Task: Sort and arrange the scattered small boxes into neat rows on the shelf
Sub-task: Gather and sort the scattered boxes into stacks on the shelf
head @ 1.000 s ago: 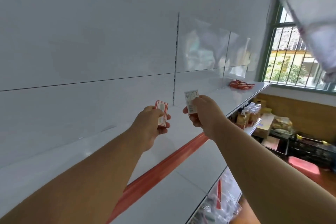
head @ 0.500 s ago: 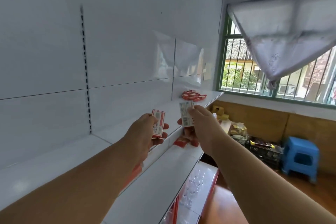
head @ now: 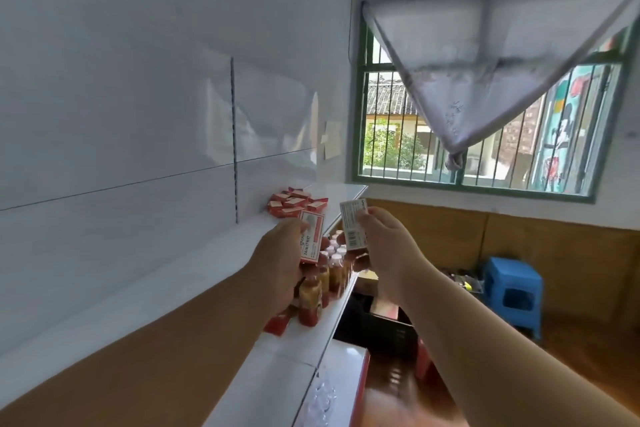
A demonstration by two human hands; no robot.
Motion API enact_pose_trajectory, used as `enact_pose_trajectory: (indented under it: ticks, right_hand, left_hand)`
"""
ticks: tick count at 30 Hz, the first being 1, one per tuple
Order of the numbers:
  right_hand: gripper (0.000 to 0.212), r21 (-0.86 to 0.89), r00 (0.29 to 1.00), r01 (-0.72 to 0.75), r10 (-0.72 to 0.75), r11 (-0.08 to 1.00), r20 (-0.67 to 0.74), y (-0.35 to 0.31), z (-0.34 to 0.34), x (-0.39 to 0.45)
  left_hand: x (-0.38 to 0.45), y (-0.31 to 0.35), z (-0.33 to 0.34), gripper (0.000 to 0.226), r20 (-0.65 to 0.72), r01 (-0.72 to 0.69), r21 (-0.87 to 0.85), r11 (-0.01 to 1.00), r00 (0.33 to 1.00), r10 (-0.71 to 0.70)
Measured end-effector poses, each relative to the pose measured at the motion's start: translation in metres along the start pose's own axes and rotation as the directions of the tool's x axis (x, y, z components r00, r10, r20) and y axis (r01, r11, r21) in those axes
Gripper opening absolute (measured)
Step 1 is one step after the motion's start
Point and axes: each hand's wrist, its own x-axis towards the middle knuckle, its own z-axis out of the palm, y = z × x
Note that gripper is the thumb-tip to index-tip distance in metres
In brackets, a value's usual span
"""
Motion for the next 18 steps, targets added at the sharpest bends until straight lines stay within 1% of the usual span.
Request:
enact_pose_trajectory:
  ticks: [2,5,7,10,14,18]
  right_hand:
    - [0.025,-0.006,1.000,-0.001,0.001,1.000,-0.006,0.015,-0.027,0.037]
    - [0.024,-0.011,1.000,0.008,-0.008,1.000,-0.009,0.037,-0.072,0.097]
    - [0.023,-0.016,1.000,0.027,-0.027,1.000,-0.004,0.049,-0.103,0.143]
    - [0.022,-0.013,1.000,0.008,-0.008,1.000,0.008,0.058,-0.141,0.211]
    - [0.025,-0.050,0.996,-0.025,0.029,0.998,0.086,0.072,-0.169,0.299]
    - [0.025,-0.030,0.993,-0.043,0.046,0.999,0.112,0.096,-0.176,0.385]
  left_hand:
    - [0.039,-0.016,0.029,0.018,0.013,-0.001,0.000,1.000,1.000,0.001]
    - [0.096,-0.039,0.076,0.019,-0.003,-0.010,-0.006,1.000,1.000,0.010]
    - [0.135,-0.052,0.108,0.017,-0.027,-0.013,-0.037,0.999,1.000,0.011]
    - [0.192,-0.061,0.154,0.016,-0.077,-0.001,-0.085,0.996,0.997,-0.006]
    - [0.268,-0.064,0.197,0.018,-0.114,-0.008,-0.057,0.998,0.993,0.001]
    - [0.349,-0.068,0.211,0.020,-0.173,-0.026,-0.017,1.000,0.985,0.023]
